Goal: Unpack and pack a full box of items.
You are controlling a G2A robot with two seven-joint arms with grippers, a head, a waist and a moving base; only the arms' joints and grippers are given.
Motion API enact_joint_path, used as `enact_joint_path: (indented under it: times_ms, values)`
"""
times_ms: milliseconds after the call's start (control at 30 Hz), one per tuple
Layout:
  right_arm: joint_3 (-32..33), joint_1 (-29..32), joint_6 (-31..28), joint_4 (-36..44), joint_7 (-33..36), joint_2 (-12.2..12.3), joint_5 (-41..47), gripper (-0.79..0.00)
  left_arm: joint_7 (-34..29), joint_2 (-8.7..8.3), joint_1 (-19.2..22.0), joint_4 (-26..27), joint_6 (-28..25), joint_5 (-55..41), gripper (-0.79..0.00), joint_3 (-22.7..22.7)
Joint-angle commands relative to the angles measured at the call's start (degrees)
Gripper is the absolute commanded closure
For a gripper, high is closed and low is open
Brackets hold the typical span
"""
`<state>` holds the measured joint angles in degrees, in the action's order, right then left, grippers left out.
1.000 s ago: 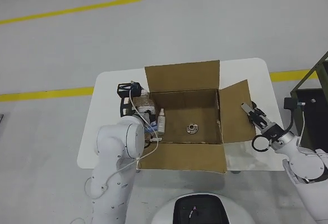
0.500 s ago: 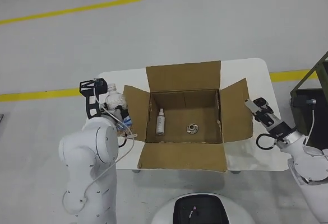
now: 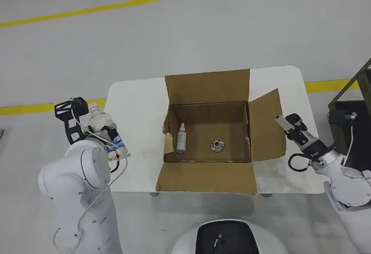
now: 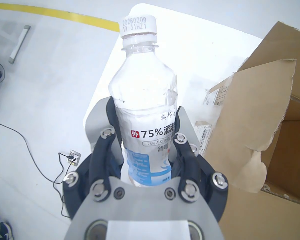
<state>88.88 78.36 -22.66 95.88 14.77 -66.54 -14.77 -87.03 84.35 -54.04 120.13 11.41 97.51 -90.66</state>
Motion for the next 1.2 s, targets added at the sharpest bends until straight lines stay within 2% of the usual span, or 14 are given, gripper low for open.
enact_joint_path:
  times_ms: [0, 233, 467, 933, 1167]
  values:
    - [0.15, 0.11, -0.20, -0.02, 0.03, 0.02, 0.16, -0.785, 0.33, -0.05, -0.38, -0.72, 0.33, 0.29, 0.000, -0.94]
    - [0.59, 0.64, -0.37, 0.09, -0.21, 0.06, 0.09, -0.785, 2.34, -0.31, -1.78, -6.97, -0.82, 1.82, 0.000, -2.45]
    - [0.79, 0.98, -0.79, -0.11, -0.58, 0.08, -0.26, -0.785, 5.39, -0.15, -2.98, -17.68, -2.69, 1.51, 0.000, 0.66]
    - [0.92, 1.06, -1.97, -0.44, -2.03, 0.05, -1.45, -0.785, 5.39, -0.15, -2.98, -17.68, -2.69, 1.51, 0.000, 0.66]
    - [0.75, 1.12, -2.54, -1.54, -2.75, -0.02, -1.45, -0.785, 16.04, -0.62, -5.53, -19.92, -9.79, 5.53, 0.000, 3.47]
